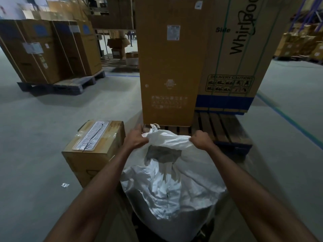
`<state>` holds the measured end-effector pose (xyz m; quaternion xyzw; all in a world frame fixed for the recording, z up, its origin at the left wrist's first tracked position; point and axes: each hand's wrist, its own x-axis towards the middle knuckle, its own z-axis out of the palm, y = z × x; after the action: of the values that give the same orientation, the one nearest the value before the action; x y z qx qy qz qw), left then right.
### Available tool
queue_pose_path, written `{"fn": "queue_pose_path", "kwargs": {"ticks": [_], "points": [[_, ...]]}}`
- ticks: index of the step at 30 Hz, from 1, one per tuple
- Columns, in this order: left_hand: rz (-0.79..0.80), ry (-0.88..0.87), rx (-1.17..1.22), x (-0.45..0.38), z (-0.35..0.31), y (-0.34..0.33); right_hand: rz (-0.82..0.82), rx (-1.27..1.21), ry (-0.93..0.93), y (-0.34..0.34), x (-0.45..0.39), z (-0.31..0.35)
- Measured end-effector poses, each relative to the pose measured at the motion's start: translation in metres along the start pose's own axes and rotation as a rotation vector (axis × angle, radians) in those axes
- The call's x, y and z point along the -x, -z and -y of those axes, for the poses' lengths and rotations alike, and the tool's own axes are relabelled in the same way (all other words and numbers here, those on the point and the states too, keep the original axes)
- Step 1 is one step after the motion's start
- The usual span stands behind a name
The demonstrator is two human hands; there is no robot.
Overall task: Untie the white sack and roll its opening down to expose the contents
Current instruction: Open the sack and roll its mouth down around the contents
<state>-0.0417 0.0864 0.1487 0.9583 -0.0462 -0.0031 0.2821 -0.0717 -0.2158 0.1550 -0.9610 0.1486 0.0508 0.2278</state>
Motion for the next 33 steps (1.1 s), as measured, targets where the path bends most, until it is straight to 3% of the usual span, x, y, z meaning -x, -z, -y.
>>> {"fn": "queue_pose_path", "kwargs": {"ticks": [3,7,13,19,23,27,33], "points": [[0.024,0.094,0.19,-0.01,-0.002,-0.01,0.129,-0.217,-0.075,-0.015,-0.023,-0.003],[0.167,0.096,0.06,-0.024,-0.009,-0.019,0.198,-0.468,-0.185,-0.05,-0.061,-0.015],[0.166,0.048,0.039,-0.033,-0.011,-0.021,0.088,-0.167,-0.009,-0.044,-0.055,0.01],[0.103,-0.043,0.193,-0.021,-0.022,-0.018,0.131,-0.55,0.055,-0.03,-0.054,0.024],[0.082,-0.083,0.239,-0.017,-0.019,-0.017,0.02,-0.683,0.24,-0.023,-0.043,0.028],[0.056,0.029,0.275,-0.019,-0.016,-0.015,-0.182,-0.426,0.439,-0.016,-0.045,0.026],[-0.077,-0.122,0.138,-0.02,-0.022,-0.017,-0.364,0.145,0.578,-0.011,-0.026,0.027]]}}
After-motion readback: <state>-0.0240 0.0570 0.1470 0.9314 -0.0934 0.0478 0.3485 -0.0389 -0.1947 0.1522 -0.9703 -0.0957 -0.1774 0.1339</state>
